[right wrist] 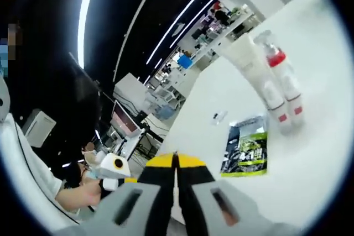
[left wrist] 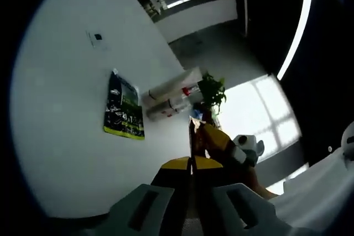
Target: Arrange the skincare products in the storage area until every visible bottle or jar stands upright without overlapping.
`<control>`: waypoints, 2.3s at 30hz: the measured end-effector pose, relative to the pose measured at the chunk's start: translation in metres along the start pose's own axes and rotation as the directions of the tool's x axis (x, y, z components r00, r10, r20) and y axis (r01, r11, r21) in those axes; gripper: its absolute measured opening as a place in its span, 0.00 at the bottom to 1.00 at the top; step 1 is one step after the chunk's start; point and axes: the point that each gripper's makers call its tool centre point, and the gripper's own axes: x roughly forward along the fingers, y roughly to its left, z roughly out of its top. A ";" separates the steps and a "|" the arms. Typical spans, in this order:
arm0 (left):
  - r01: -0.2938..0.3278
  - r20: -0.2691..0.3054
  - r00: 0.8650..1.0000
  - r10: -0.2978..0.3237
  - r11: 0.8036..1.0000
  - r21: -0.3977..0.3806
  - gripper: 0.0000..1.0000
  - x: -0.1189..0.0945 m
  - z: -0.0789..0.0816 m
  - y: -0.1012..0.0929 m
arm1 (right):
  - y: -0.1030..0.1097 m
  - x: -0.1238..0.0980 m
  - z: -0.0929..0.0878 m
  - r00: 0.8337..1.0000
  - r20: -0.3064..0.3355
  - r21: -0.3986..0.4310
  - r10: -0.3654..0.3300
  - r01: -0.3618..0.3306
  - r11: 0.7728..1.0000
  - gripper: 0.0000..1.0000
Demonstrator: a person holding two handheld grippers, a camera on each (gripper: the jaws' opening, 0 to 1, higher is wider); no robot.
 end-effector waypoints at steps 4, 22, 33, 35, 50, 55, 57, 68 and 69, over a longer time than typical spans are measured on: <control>-0.019 0.003 1.000 0.019 1.000 -0.003 0.00 -0.002 0.006 0.009 | -0.006 0.010 -0.004 0.999 -0.040 -0.053 -0.024 0.022 0.998 0.01; -0.111 0.108 0.988 0.114 0.993 -0.040 0.00 -0.005 0.058 0.062 | -0.029 0.075 -0.005 0.982 -0.129 -0.268 -0.138 0.100 0.958 0.01; -0.194 0.138 0.971 0.197 0.980 -0.032 0.00 -0.005 0.092 0.106 | -0.054 0.129 -0.010 0.972 -0.166 -0.335 -0.168 0.105 0.936 0.01; -0.205 0.144 0.968 0.208 0.978 -0.034 0.00 -0.004 0.098 0.112 | -0.058 0.135 -0.011 0.970 -0.169 -0.344 -0.174 0.107 0.933 0.01; -0.312 0.169 0.935 0.312 0.950 -0.028 0.00 0.022 0.136 0.159 | -0.112 0.189 -0.008 0.941 -0.187 -0.407 -0.281 0.186 0.894 0.01; -0.350 0.164 0.921 0.352 0.936 -0.046 0.00 0.030 0.141 0.177 | -0.127 0.195 -0.014 0.919 -0.205 -0.439 -0.337 0.221 0.871 0.01; -0.366 0.152 0.917 0.368 0.930 -0.044 0.00 0.032 0.139 0.182 | -0.129 0.196 -0.016 0.915 -0.209 -0.472 -0.345 0.215 0.855 0.01; -0.407 0.136 0.906 0.402 0.913 0.014 0.00 0.031 0.140 0.194 | -0.137 0.201 -0.027 0.899 -0.213 -0.617 -0.383 0.181 0.766 0.01; -0.406 0.138 0.906 0.400 0.914 0.018 0.00 0.031 0.140 0.194 | -0.136 0.201 -0.027 0.898 -0.214 -0.633 -0.385 0.173 0.755 0.01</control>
